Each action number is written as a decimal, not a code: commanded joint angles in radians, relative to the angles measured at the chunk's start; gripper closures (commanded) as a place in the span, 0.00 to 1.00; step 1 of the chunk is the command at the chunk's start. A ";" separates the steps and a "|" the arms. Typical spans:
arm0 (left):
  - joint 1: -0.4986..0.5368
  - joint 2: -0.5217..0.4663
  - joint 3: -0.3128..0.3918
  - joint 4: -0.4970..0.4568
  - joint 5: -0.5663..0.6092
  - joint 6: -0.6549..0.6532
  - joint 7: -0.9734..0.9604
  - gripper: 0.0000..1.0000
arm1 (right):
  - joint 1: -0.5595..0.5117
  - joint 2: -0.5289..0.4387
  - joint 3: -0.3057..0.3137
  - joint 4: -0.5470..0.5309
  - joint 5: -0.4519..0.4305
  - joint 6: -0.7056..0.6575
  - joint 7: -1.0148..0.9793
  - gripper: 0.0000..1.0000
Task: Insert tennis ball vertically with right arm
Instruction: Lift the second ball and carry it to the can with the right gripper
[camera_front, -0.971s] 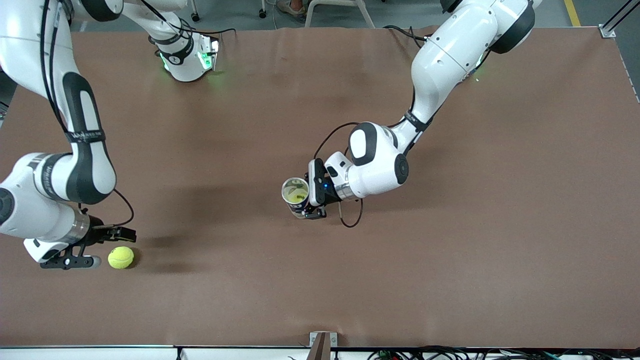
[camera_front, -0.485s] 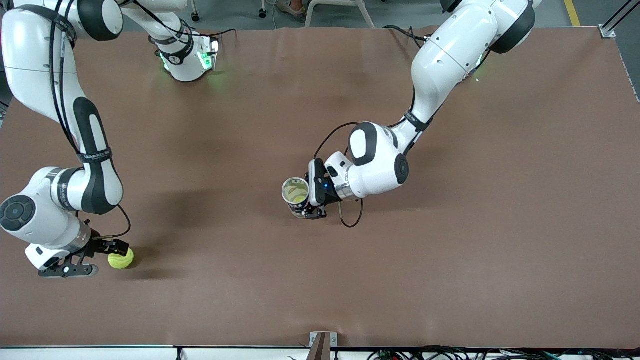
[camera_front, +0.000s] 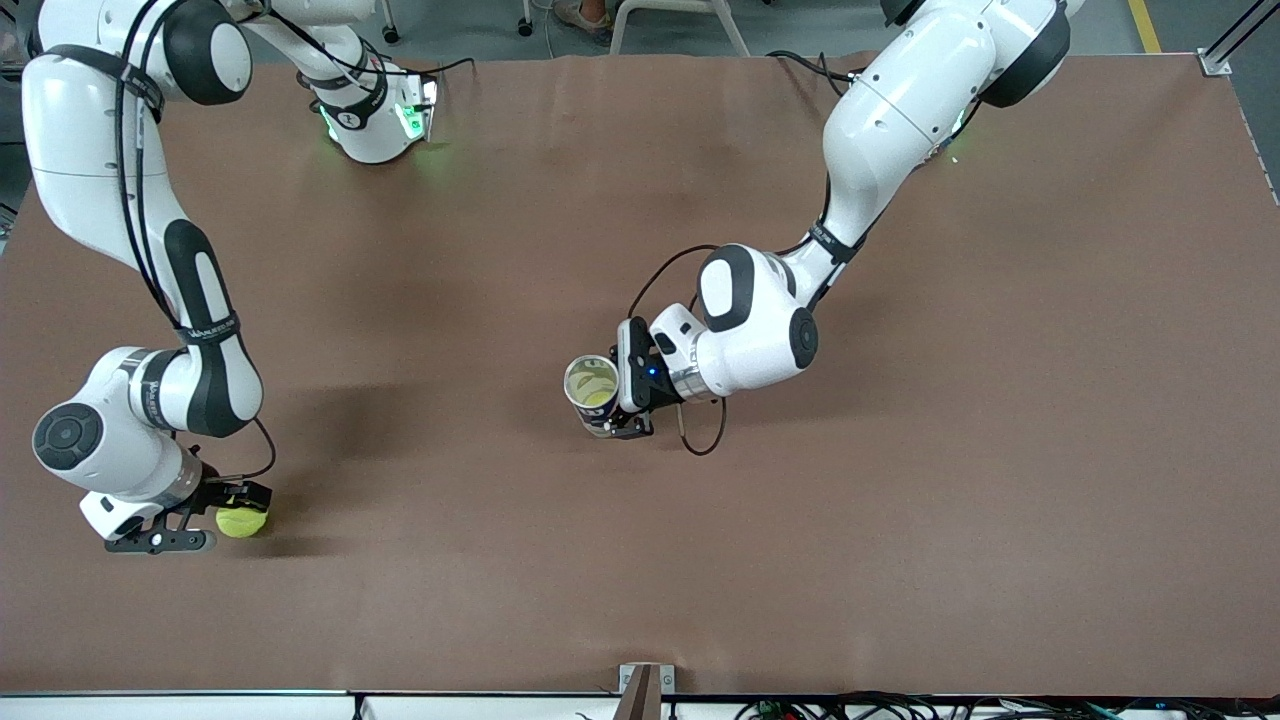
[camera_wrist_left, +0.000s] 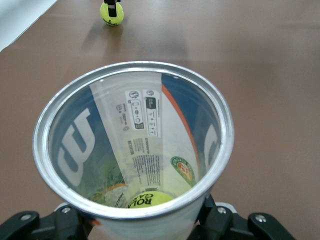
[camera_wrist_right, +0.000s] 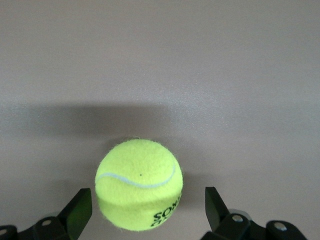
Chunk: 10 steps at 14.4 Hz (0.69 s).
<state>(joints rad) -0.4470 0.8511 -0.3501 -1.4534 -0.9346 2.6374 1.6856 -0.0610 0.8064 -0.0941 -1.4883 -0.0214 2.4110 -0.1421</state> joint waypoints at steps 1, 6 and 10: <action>0.008 0.000 -0.001 -0.019 -0.021 0.024 0.043 0.21 | -0.014 -0.001 0.019 0.000 -0.006 0.007 -0.002 0.00; 0.008 0.002 -0.001 -0.022 -0.023 0.024 0.043 0.21 | -0.016 0.008 0.019 0.003 -0.005 0.042 0.004 0.01; 0.011 0.002 -0.001 -0.018 -0.023 0.024 0.043 0.21 | -0.016 0.014 0.020 0.003 -0.006 0.053 0.006 0.10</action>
<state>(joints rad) -0.4454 0.8511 -0.3502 -1.4536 -0.9347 2.6374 1.6856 -0.0610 0.8172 -0.0909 -1.4881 -0.0214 2.4536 -0.1419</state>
